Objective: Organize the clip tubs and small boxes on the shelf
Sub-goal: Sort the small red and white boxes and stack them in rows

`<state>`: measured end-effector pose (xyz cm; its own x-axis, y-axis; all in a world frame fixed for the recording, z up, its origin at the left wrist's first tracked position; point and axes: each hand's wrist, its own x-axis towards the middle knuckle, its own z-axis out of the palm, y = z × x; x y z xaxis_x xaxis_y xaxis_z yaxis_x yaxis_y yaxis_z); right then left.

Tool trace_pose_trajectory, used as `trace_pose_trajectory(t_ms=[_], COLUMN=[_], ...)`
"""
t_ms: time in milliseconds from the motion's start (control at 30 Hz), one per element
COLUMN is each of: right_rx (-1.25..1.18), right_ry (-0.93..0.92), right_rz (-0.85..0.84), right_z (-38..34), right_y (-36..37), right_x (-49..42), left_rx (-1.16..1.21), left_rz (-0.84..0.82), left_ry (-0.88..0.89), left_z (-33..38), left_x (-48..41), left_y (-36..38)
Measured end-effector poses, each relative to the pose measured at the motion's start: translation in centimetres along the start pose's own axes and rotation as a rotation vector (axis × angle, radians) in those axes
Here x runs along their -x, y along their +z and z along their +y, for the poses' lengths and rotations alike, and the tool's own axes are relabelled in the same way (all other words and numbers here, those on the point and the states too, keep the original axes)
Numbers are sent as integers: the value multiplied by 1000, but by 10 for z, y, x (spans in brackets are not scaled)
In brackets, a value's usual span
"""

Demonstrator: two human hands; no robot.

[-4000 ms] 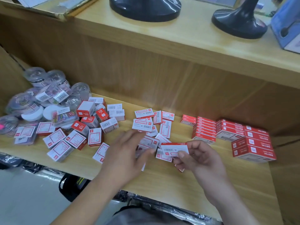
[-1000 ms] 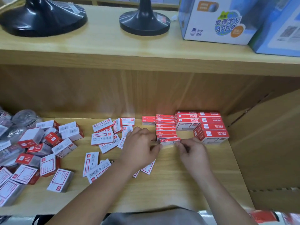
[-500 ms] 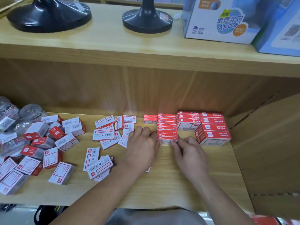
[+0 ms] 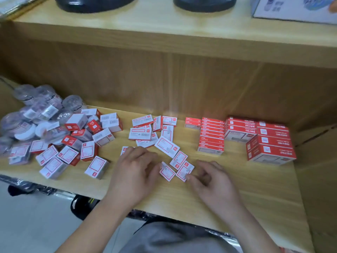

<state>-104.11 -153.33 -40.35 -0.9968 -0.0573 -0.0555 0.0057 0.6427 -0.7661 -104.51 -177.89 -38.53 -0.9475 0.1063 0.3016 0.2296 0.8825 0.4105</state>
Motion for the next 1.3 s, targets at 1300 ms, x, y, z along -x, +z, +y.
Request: trace_pose_trajectory(t_ms=[1300], right_rx=[-306], right_ry=[79], right_rz=[242], right_z=[-42], right_y=[-7], right_x=[1], left_rx=[536], left_rz=[-423], left_ry=[190], left_z=[3], left_x=[-72], left_y=[4])
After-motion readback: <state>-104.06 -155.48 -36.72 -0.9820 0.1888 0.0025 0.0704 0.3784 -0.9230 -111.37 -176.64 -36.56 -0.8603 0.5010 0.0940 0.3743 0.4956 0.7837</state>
